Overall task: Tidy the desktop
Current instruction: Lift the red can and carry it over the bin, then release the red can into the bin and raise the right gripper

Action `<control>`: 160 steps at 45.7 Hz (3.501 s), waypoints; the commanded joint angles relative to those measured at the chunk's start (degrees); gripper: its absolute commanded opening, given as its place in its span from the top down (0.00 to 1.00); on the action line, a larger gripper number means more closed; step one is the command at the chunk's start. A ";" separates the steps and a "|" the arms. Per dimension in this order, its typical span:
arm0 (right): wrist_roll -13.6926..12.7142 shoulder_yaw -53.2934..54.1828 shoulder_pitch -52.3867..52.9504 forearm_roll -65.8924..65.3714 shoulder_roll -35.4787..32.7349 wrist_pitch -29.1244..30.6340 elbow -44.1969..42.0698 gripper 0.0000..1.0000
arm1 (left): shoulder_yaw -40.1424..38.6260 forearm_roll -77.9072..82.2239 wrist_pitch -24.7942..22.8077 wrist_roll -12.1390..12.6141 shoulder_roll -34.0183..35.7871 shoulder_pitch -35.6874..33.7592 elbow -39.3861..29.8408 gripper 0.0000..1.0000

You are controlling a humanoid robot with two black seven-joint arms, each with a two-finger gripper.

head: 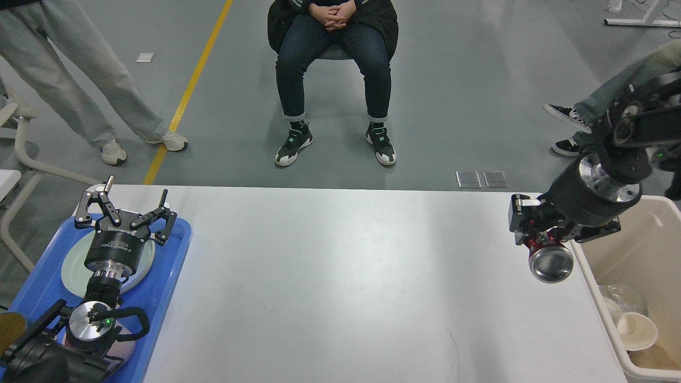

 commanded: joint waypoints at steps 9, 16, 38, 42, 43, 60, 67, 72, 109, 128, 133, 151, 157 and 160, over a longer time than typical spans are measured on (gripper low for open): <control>-0.04 -7.03 -0.29 -0.89 -4.26 -0.37 -1.59 1.00 | 0.00 0.00 0.00 -0.09 0.09 0.09 0.00 0.04; 0.05 -11.53 -6.08 -1.07 -11.81 -4.41 -6.60 1.00 | 0.00 0.00 0.00 -0.09 0.00 0.18 0.00 0.04; 0.23 15.35 -61.62 -4.50 -23.87 -8.45 -54.22 1.00 | 0.00 0.00 0.00 -0.09 0.00 0.09 0.00 0.04; 0.14 20.11 -71.46 -4.41 -19.22 -12.58 -61.87 1.00 | 0.00 0.00 0.00 -0.09 0.00 0.09 0.00 0.04; 0.14 21.25 -73.66 -4.41 -17.64 -13.90 -63.80 1.00 | 0.00 0.00 0.00 -0.09 0.00 0.09 0.00 0.04; -1.36 33.30 -94.42 -3.53 -5.41 -32.36 -82.46 1.00 | 0.00 0.00 0.00 -0.09 0.00 0.09 0.00 0.04; -1.44 34.53 -95.92 -3.44 -4.97 -35.09 -82.37 1.00 | 0.00 0.00 0.00 -0.09 0.00 0.09 0.00 0.04; -1.44 35.41 -96.01 -3.44 -4.53 -35.18 -82.37 1.00 | 0.00 0.00 0.00 -0.09 0.00 0.09 0.00 0.04; -1.09 35.58 -94.78 -3.53 -4.71 -35.97 -82.02 0.00 | 0.00 0.00 0.00 -0.09 0.00 0.09 0.00 0.04; -0.74 56.82 -83.27 -4.41 -9.27 -35.44 -78.77 0.00 | 0.00 0.00 0.00 -0.09 0.00 0.09 0.00 0.04; -0.48 76.84 -82.38 -4.41 -11.38 -35.27 -72.28 0.00 | 0.00 0.00 0.00 -0.09 0.00 0.09 0.00 0.04; 1.54 134.44 -93.54 -10.73 -7.00 -29.29 -54.33 0.00 | 0.00 0.00 0.00 -0.09 0.00 0.18 0.00 0.04; 3.48 151.48 -100.56 -13.98 0.73 -22.37 -53.54 0.00 | 0.00 0.00 0.00 -0.09 0.00 0.18 0.00 0.04; 3.65 158.26 -103.38 -18.81 2.76 -16.04 -52.32 0.00 | 0.00 0.00 0.00 -0.09 0.00 0.18 0.00 0.04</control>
